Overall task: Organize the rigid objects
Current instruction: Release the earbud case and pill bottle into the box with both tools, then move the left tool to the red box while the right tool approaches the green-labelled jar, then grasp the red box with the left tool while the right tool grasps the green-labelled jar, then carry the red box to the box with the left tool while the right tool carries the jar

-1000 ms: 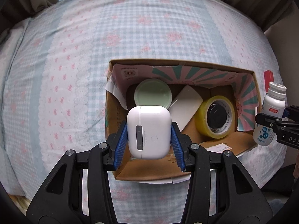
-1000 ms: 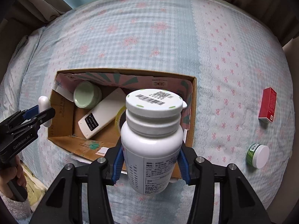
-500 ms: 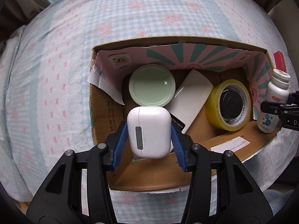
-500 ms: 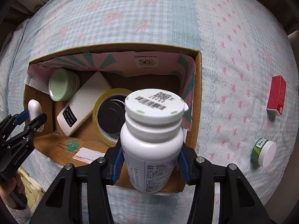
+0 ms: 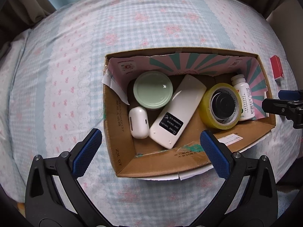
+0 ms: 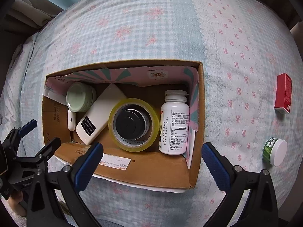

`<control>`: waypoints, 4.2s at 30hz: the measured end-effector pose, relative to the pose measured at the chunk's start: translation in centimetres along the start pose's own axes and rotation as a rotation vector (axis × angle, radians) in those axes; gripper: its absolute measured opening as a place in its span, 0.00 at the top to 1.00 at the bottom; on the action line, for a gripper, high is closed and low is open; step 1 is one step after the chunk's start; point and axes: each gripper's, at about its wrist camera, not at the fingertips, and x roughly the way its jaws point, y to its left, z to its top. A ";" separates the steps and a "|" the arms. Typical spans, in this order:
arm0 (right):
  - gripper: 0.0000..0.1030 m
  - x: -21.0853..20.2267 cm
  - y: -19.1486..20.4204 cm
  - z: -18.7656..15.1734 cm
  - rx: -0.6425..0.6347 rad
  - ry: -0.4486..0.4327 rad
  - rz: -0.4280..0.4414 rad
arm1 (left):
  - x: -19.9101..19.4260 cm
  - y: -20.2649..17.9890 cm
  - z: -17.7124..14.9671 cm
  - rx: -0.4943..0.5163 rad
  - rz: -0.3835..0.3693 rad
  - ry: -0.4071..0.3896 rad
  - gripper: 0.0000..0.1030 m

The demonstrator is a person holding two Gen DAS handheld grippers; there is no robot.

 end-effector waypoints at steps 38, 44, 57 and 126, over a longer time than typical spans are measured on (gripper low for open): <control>0.00 -14.4 -10.5 -20.0 0.250 -0.140 -0.233 | -10.9 -12.2 1.1 0.031 -0.182 -0.158 0.00; 0.00 -15.8 -15.9 -21.5 0.367 -0.217 -0.209 | -13.6 -19.0 4.9 0.106 -0.220 -0.180 0.00; 0.00 -13.7 -24.6 -18.0 0.371 -0.217 -0.228 | -8.4 -38.4 15.8 0.325 -0.149 -0.048 0.00; 0.36 -4.5 -31.3 -9.9 0.155 -0.468 -0.183 | 3.4 -47.2 19.3 0.361 -0.132 0.157 0.57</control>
